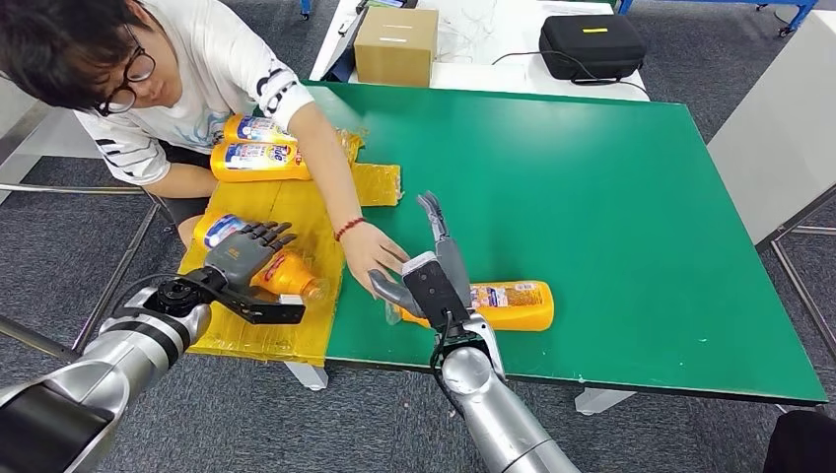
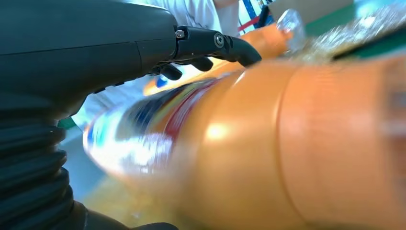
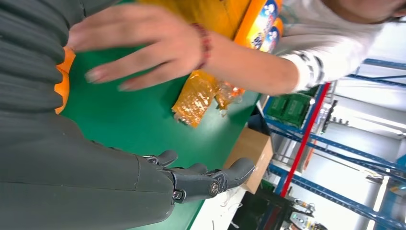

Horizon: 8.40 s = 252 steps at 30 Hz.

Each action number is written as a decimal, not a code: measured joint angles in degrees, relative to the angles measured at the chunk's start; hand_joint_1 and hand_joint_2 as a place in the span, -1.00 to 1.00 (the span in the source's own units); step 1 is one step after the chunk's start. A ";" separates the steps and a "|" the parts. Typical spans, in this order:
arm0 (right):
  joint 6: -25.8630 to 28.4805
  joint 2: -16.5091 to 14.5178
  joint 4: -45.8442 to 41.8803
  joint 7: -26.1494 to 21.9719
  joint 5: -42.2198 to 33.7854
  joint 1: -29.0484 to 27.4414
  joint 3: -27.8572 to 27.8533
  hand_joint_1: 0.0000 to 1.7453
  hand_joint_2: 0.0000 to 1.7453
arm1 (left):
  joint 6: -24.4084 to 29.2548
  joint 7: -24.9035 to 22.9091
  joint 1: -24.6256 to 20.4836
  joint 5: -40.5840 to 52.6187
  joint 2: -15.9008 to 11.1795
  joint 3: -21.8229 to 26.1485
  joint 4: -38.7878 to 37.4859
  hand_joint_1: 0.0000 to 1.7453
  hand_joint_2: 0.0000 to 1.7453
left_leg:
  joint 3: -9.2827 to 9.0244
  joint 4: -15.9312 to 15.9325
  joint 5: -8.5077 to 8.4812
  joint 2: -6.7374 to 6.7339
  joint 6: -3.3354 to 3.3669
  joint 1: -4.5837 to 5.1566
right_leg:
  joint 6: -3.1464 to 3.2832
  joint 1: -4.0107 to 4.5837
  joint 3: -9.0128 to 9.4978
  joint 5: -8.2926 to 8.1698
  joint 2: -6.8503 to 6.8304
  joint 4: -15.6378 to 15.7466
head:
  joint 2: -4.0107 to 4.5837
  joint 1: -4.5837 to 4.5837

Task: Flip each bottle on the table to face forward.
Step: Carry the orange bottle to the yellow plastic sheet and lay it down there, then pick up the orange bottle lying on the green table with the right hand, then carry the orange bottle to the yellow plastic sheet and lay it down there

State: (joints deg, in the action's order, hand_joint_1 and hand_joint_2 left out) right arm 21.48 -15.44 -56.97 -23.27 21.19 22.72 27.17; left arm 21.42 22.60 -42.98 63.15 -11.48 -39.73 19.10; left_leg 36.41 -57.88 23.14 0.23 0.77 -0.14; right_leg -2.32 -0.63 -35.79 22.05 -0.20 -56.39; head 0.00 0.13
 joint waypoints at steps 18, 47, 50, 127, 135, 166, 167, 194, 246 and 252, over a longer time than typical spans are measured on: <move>2.98 3.03 6.14 7.01 9.32 1.22 -0.03 -1.00 1.00 | 0.19 17.37 17.72 -27.66 3.34 26.15 16.47 -1.00 1.00 | 0.13 0.00 0.05 -0.08 -0.03 0.00 | 0.01 0.01 -0.20 0.01 0.08 0.04 | 0.00 0.01; 0.37 9.74 2.82 21.69 30.63 -7.35 -4.27 -1.00 1.00 | -12.65 14.69 23.09 -45.36 18.09 40.63 32.84 -1.00 1.00 | 0.16 -0.01 0.07 -0.03 0.00 0.01 | -0.01 0.01 -0.20 0.01 0.00 0.09 | 0.00 -0.02; -0.26 10.52 1.31 23.19 33.16 -8.62 -4.88 -1.00 1.00 | -12.82 14.80 22.49 -45.72 19.23 40.51 32.39 -1.00 1.00 | 0.16 -0.01 0.08 -0.03 0.00 0.02 | -0.02 0.00 -0.19 0.00 0.01 0.10 | 0.00 -0.02; -0.61 11.12 3.35 13.22 21.90 -5.72 -10.95 1.00 1.00 | -23.63 11.47 19.69 -52.76 21.57 39.51 29.04 -1.00 1.00 | -0.28 -0.01 0.10 -0.34 0.00 -0.03 | 0.14 0.08 0.14 -0.12 0.16 0.05 | 0.00 -0.04; 4.71 4.36 4.24 8.49 14.15 -3.40 -8.25 1.00 1.00 | -30.37 7.03 18.11 -60.27 22.60 36.53 27.01 -1.00 1.00 | 0.06 -0.01 0.10 -0.31 0.01 0.01 | 0.14 0.03 -0.14 -0.11 0.14 0.05 | 0.00 -0.02; 0.27 -3.52 22.55 7.25 14.60 7.45 3.05 1.00 1.00 | -38.89 3.58 16.65 -69.84 22.54 28.01 25.57 -1.00 1.00 | 0.14 -0.01 0.10 -0.29 0.01 0.01 | 0.14 0.03 -0.24 -0.11 0.13 0.05 | 0.00 -0.01; 0.22 -3.63 22.78 7.30 14.63 7.55 3.21 1.00 1.00 | -38.87 3.59 16.68 -69.84 22.54 27.97 25.63 -1.00 1.00 | 0.14 -0.01 0.10 -0.29 0.01 0.01 | 0.14 0.03 -0.24 -0.11 0.13 0.05 | 0.00 0.00; 1.78 -2.96 21.97 7.19 11.25 6.31 4.54 -1.00 1.00 | -29.20 4.26 17.81 -69.84 22.17 29.22 31.80 1.00 1.00 | 0.17 -0.01 0.10 -0.29 0.01 0.01 | 0.14 0.03 -0.27 -0.11 0.13 0.05 | 0.00 -0.01; -5.29 0.85 2.68 -0.44 -1.62 1.01 -3.11 -1.00 1.00 | -6.75 -7.52 0.67 12.31 -0.77 8.76 2.15 1.00 1.00 | 0.07 0.00 0.02 -0.27 -0.08 -0.01 | 0.17 0.03 -0.20 -0.13 0.14 0.01 | 0.00 0.00; -5.42 0.55 3.32 -0.48 -1.67 1.28 -3.11 -1.00 1.00 | -8.01 -8.07 -0.61 13.07 -0.44 5.88 1.16 1.00 1.00 | 0.02 0.00 -0.09 -0.28 -0.12 -0.02 | 0.18 0.04 -0.18 -0.16 0.14 -0.05 | 0.00 -0.01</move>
State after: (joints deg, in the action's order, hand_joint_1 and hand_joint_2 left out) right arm 16.06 -14.89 -53.65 -23.75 19.52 24.00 24.06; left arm 13.41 14.52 -43.59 76.22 -11.92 -33.86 20.26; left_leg 36.43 -57.88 23.06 -0.04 0.65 -0.16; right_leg -2.14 -0.59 -35.98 21.90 -0.06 -56.44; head 0.00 0.12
